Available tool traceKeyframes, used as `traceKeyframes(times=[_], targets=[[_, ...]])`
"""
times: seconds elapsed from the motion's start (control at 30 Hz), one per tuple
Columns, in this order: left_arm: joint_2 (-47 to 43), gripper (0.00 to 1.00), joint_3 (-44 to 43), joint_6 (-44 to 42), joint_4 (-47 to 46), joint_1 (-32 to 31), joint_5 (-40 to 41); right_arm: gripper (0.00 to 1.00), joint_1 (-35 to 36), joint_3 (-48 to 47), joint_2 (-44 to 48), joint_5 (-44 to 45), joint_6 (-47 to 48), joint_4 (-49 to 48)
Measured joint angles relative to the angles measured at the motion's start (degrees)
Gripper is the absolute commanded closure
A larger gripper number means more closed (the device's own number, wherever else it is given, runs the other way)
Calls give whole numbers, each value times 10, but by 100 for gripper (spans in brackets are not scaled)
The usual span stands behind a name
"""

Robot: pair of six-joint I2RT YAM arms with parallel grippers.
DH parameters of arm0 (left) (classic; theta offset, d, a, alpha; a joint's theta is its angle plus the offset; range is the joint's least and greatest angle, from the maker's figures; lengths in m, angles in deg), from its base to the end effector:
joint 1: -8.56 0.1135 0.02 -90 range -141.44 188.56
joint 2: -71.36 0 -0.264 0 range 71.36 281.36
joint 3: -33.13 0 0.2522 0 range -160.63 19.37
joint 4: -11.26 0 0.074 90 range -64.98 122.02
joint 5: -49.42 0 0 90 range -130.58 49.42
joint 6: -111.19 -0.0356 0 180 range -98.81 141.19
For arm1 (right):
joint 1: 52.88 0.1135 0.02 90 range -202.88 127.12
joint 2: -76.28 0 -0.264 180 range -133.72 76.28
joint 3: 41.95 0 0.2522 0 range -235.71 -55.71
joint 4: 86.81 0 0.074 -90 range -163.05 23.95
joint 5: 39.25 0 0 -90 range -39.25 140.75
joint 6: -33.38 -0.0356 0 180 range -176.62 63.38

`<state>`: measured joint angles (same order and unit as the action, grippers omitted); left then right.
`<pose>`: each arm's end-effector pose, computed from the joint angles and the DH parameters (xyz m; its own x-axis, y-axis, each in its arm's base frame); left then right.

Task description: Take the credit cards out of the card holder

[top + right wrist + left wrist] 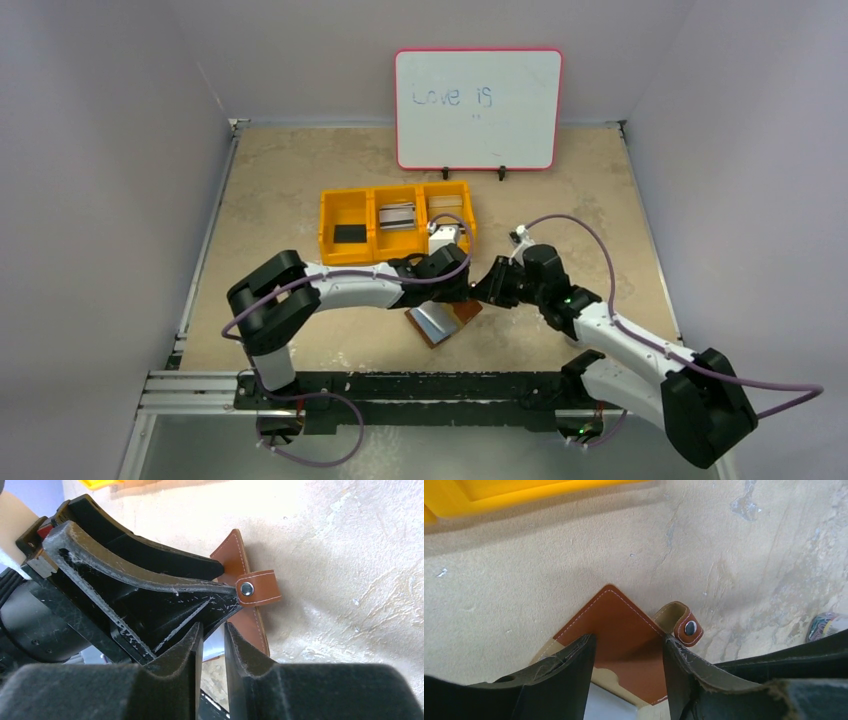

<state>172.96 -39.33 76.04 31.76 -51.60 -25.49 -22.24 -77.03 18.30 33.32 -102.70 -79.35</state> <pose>0.1889 -0.3107 0.1667 -0.8345 -0.1319 -0.5350 0.1239 0.9012 -0.4153 0.1714 0.1139 0.1846 -0.8121 0.3177 -0.4895 -0.1783 0.6636 0.7265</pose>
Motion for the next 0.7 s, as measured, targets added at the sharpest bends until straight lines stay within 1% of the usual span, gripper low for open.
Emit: traceKeyframes(times=[0.13, 0.23, 0.37, 0.5, 0.6, 0.7], targets=[[-16, 48, 2, -1, 7, 0, 4, 78, 0, -7, -7, 0, 3, -2], [-22, 49, 7, -5, 19, 0, 6, 81, 0, -15, -58, -1, 10, -15], [-27, 49, 10, -3, 11, 1, 12, 80, 2, -17, -123, -9, 18, -1], [-59, 48, 11, -2, 7, 2, 21, 80, 4, -17, -138, -11, 26, 15], [-92, 45, 13, -1, 10, 2, 32, 80, 4, -21, -142, -11, 31, 20], [-130, 39, 25, 3, 17, 2, 44, 80, 4, -25, -150, -14, 34, 21]])
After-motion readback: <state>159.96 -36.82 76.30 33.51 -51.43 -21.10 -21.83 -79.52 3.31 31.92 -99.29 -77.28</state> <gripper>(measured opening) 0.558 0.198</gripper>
